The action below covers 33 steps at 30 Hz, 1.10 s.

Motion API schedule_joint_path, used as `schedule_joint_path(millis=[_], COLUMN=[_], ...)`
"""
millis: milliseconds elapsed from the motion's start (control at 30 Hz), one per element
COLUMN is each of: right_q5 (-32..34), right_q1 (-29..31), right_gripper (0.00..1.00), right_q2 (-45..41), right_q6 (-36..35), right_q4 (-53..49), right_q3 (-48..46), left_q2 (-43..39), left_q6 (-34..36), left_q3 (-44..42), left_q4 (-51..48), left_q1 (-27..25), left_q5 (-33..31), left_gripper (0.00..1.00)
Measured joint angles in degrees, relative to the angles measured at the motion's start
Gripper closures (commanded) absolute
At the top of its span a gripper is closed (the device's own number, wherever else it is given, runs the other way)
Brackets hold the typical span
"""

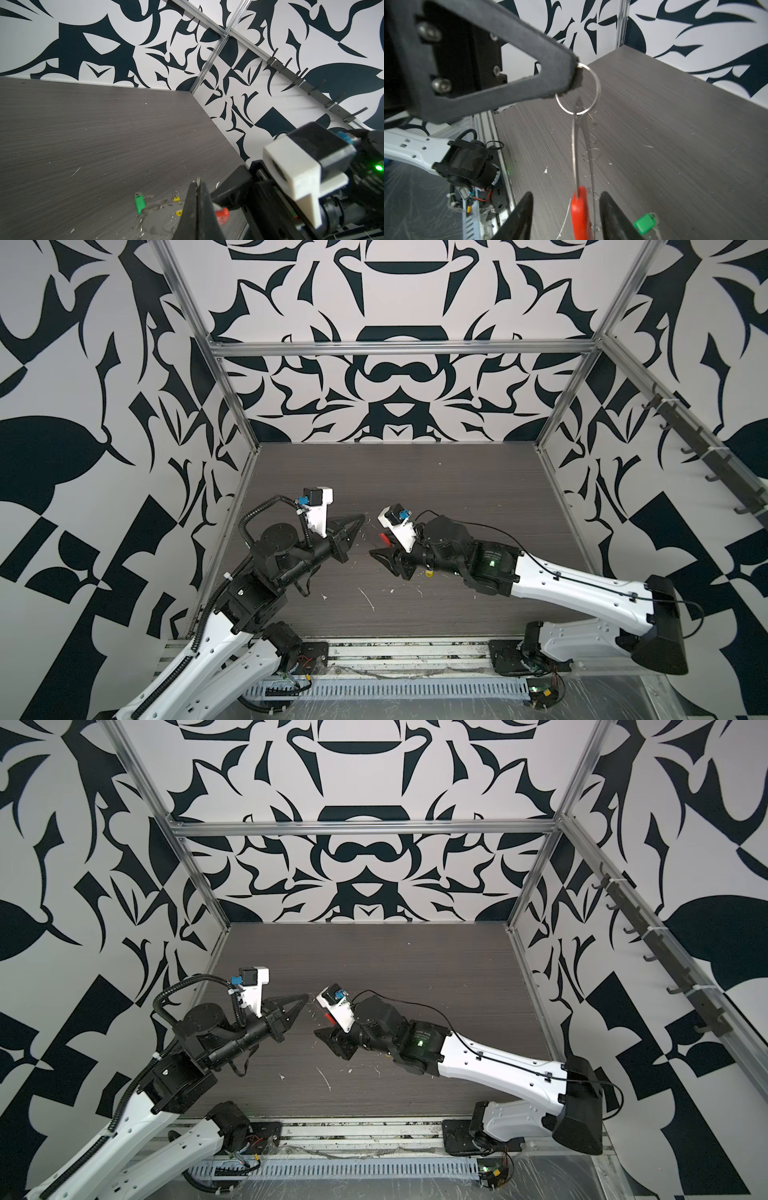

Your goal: Remove the keys from the keyring

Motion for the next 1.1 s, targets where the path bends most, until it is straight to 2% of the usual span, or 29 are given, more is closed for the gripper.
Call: schedule_joint_path(millis=[133,167,233,300,533,567,600,800,1100], right_q5=[0.0,-0.2,-0.3,-1.2,-7.5,-9.3,-11.4,-25.3,-34.6], right_q1=[-0.3,-0.5,-0.8,-1.5,-6.6,-7.8,-9.2,-16.2,-18.9], right_gripper=[0.83,0.88,0.98,1.0,1.0,1.0,1.0,1.0,1.0], right_q2=[0.2,0.3,0.4,0.7,2.5,3.2,4.1,17.9,37.5], right_q6=[0.0,0.1,0.2,0.3,2.9,3.7,4.8,12.3,19.2], right_q4=[0.9,1.1,1.3,1.6,2.5,2.9,3.4,5.8,7.7], right_q3=[0.0,0.0,0.0,0.0,0.0,0.0,0.0,2.9,4.5], left_q2=[0.2,0.2,0.2,0.1,-3.5,-4.5,-5.6,-11.3,-12.3], left_q6=[0.0,0.0,-0.2,-0.6,-0.8,-0.7,-0.5,0.5,0.4], left_q3=[0.0,0.0,0.0,0.0,0.0,0.0,0.0,-0.2,-2.9], left_q4=[0.0,0.0,0.0,0.0,0.0,0.0,0.0,0.3,-0.5], left_q1=[0.0,0.0,0.0,0.0,0.0,0.0,0.0,0.0,0.0], left_q5=[0.0,0.0,0.0,-0.3,-3.7,-4.5,-5.2,-8.3,-8.9], left_gripper=[1.0,0.97,0.74,0.55,0.2,0.04,0.01,0.01,0.01])
